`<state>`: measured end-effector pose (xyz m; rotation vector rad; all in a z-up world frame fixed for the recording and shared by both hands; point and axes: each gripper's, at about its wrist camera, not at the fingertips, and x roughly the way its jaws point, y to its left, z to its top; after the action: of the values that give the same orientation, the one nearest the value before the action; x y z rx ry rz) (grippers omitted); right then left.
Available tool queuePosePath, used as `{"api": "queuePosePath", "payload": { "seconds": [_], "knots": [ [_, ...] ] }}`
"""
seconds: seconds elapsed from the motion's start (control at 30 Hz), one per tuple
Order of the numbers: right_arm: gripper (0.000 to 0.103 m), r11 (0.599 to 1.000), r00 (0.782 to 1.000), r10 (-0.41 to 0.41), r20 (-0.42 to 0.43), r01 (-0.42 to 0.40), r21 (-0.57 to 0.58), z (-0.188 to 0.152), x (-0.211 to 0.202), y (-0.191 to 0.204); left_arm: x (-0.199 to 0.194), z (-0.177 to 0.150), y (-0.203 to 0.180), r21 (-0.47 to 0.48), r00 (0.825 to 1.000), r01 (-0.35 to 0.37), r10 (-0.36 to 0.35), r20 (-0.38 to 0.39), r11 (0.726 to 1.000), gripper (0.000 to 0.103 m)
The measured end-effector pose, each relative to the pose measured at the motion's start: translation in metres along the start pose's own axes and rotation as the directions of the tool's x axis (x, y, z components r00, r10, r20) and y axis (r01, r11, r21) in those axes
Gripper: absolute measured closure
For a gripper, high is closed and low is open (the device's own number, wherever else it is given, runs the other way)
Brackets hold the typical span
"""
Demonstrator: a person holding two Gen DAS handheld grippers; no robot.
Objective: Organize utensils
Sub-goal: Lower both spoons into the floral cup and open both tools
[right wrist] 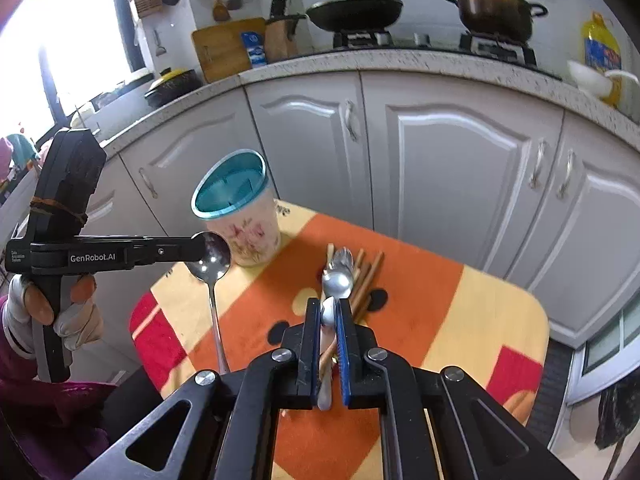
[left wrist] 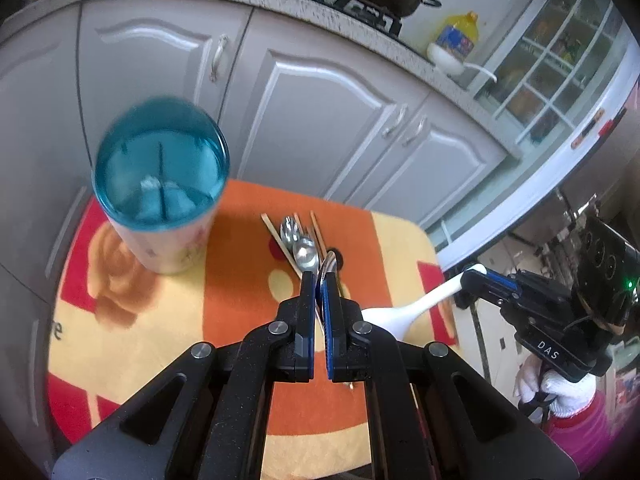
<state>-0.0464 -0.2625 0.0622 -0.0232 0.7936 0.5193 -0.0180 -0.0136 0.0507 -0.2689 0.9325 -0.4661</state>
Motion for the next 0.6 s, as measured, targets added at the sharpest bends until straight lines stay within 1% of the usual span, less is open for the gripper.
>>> {"api": "queuePosePath", "payload": {
  "seconds": [0.1,0.2,0.3,0.33,0.4,0.43,0.5,0.53,0.6],
  "knots": [
    [0.096,1.0,1.0,0.011,0.023,-0.01,-0.008,0.014,-0.003,0.005,-0.012,0.013,0.006,-0.006,0.999,-0.018,0.018,0.034,1.0,0.101],
    [0.096,0.999,0.998,0.028,0.056,-0.027,-0.017,0.036,-0.004,0.012,-0.027,0.029,0.016,-0.025,0.997,-0.036,0.038,0.074,0.999,0.101],
    [0.096,0.999,0.995,0.044,0.093,-0.041,-0.034,0.061,-0.004,0.019,-0.047,0.048,0.028,-0.035,0.988,-0.075,0.079,0.131,0.997,0.101],
    [0.096,0.998,0.993,0.051,0.104,-0.047,-0.038,0.069,-0.004,0.022,-0.053,0.056,0.032,-0.036,0.983,-0.099,0.103,0.151,0.994,0.101],
    [0.096,0.997,0.99,0.06,0.127,-0.054,-0.051,0.087,-0.002,0.028,-0.064,0.071,0.041,-0.041,0.969,-0.155,0.16,0.19,0.987,0.101],
    [0.096,0.997,0.988,0.063,0.139,-0.054,-0.063,0.1,0.002,0.032,-0.069,0.08,0.046,-0.044,0.957,-0.193,0.198,0.213,0.98,0.101],
    [0.096,0.995,0.986,0.07,0.152,-0.059,-0.075,0.116,0.007,0.037,-0.074,0.093,0.053,-0.047,0.933,-0.258,0.261,0.246,0.965,0.101],
    [0.096,0.994,0.985,0.08,0.155,-0.067,-0.082,0.127,0.014,0.042,-0.075,0.1,0.057,-0.048,0.916,-0.3,0.302,0.263,0.953,0.101],
    [0.096,0.993,0.984,0.085,0.157,-0.07,-0.096,0.14,0.024,0.048,-0.075,0.109,0.066,-0.049,0.895,-0.349,0.348,0.28,0.936,0.101]
  ]
}}
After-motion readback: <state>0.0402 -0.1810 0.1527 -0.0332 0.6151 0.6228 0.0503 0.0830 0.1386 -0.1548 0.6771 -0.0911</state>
